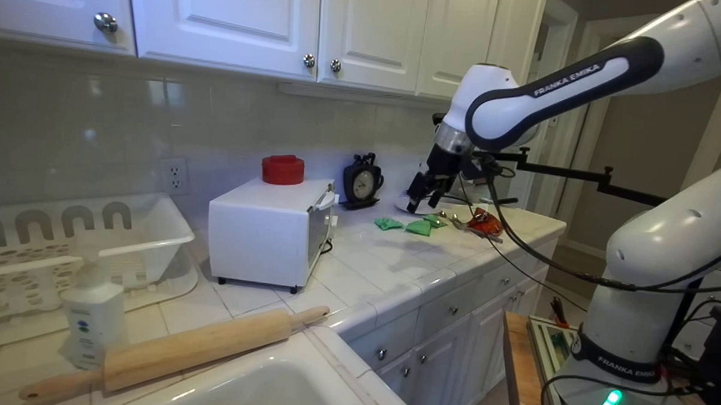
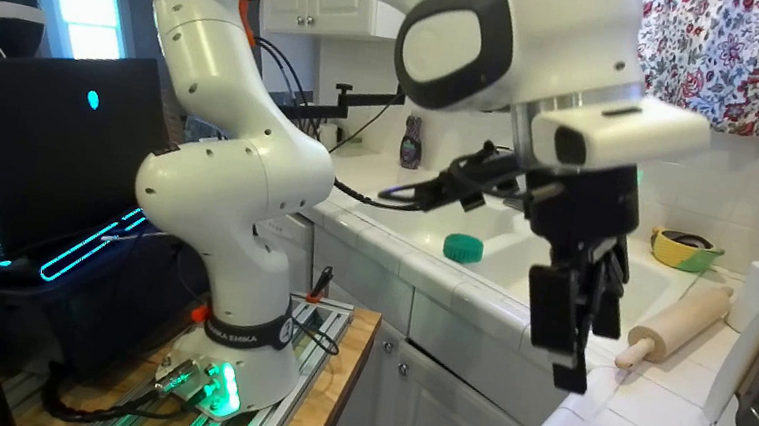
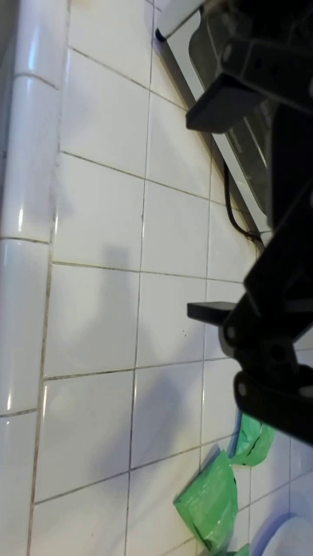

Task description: Close the door of the oven

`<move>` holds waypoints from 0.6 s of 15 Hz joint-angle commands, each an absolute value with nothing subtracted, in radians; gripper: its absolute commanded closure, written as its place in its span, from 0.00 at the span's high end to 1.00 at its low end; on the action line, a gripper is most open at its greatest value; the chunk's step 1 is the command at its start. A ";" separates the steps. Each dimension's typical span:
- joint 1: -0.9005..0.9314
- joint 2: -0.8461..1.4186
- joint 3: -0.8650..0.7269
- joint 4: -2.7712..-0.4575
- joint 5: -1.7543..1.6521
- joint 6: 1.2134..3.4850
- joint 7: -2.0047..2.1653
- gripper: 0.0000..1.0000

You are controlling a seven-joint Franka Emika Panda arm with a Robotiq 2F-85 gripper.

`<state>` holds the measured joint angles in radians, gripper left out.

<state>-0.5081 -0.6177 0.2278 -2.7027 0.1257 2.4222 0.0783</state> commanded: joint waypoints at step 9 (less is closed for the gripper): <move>-0.308 -0.703 0.063 -2.675 -0.019 2.280 0.153 1.00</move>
<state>-0.3609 -0.7069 0.1122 -2.6770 0.0277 2.2827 0.1179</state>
